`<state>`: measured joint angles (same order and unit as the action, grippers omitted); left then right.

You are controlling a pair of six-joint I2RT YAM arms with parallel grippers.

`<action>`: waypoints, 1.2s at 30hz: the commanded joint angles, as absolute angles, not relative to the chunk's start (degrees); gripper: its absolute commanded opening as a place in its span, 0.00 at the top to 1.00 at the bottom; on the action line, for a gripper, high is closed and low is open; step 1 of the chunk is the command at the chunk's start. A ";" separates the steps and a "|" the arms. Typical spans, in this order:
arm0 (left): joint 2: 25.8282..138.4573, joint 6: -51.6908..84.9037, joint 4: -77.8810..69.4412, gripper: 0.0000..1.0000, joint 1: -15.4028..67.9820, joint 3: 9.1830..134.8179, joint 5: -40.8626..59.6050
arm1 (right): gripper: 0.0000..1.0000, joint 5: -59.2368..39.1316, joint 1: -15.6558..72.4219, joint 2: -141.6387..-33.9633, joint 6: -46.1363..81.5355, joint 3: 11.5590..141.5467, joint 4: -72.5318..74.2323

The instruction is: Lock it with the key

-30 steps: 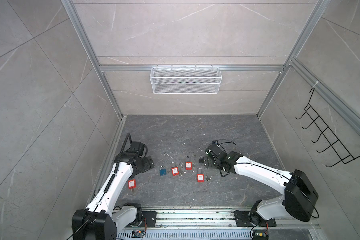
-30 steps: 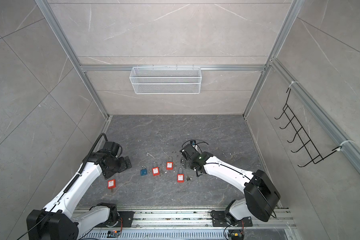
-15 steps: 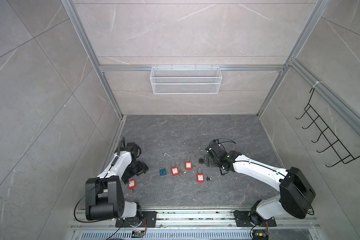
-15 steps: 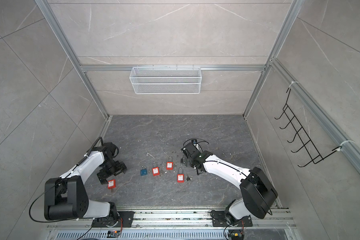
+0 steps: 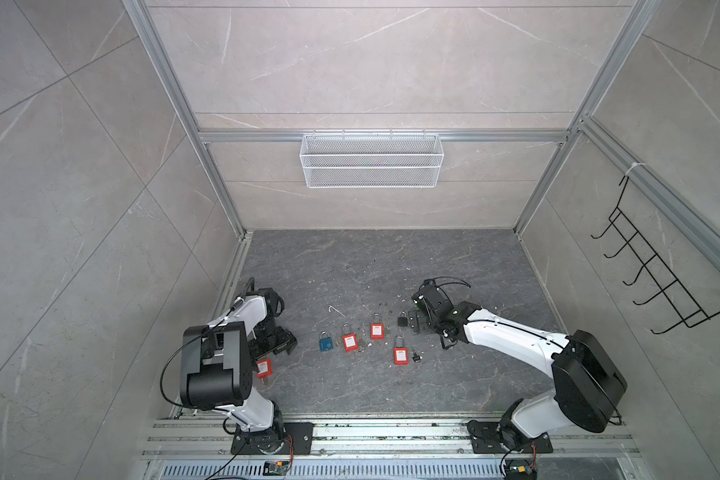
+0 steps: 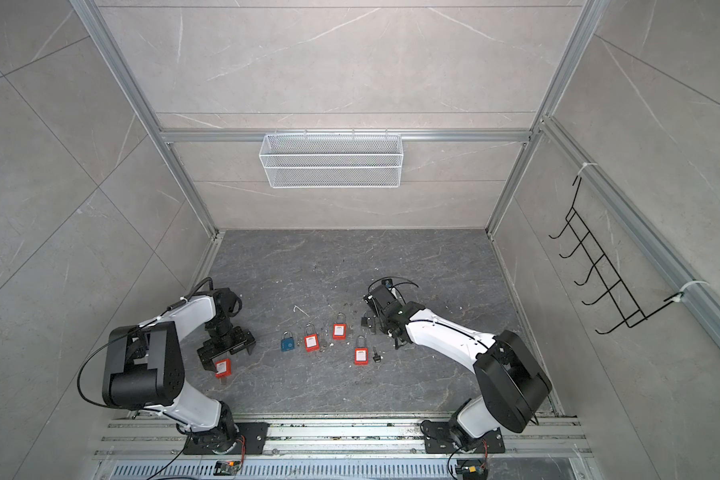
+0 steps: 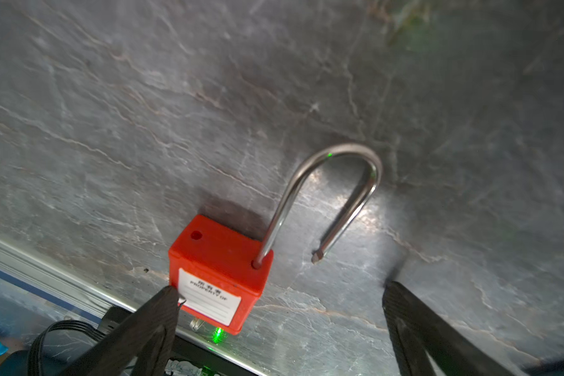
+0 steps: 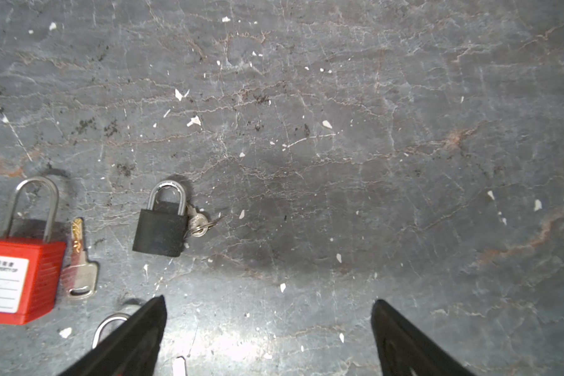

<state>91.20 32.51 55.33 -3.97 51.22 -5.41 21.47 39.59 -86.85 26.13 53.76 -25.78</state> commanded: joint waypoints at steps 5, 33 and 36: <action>87.82 36.99 48.25 0.01 -1.24 51.81 6.19 | 0.01 21.01 38.95 -86.57 24.52 53.17 -25.00; 90.15 30.14 59.28 0.00 -10.90 55.58 -6.59 | 0.06 14.48 39.03 -84.90 24.17 53.55 -27.63; 90.34 30.72 57.49 0.00 -10.90 53.64 -4.68 | 0.06 14.63 39.09 -85.07 24.30 53.39 -27.61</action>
<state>90.50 31.44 56.80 -10.61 53.74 -4.95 14.52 39.18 -85.60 24.56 53.78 -26.09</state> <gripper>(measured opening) 0.995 0.941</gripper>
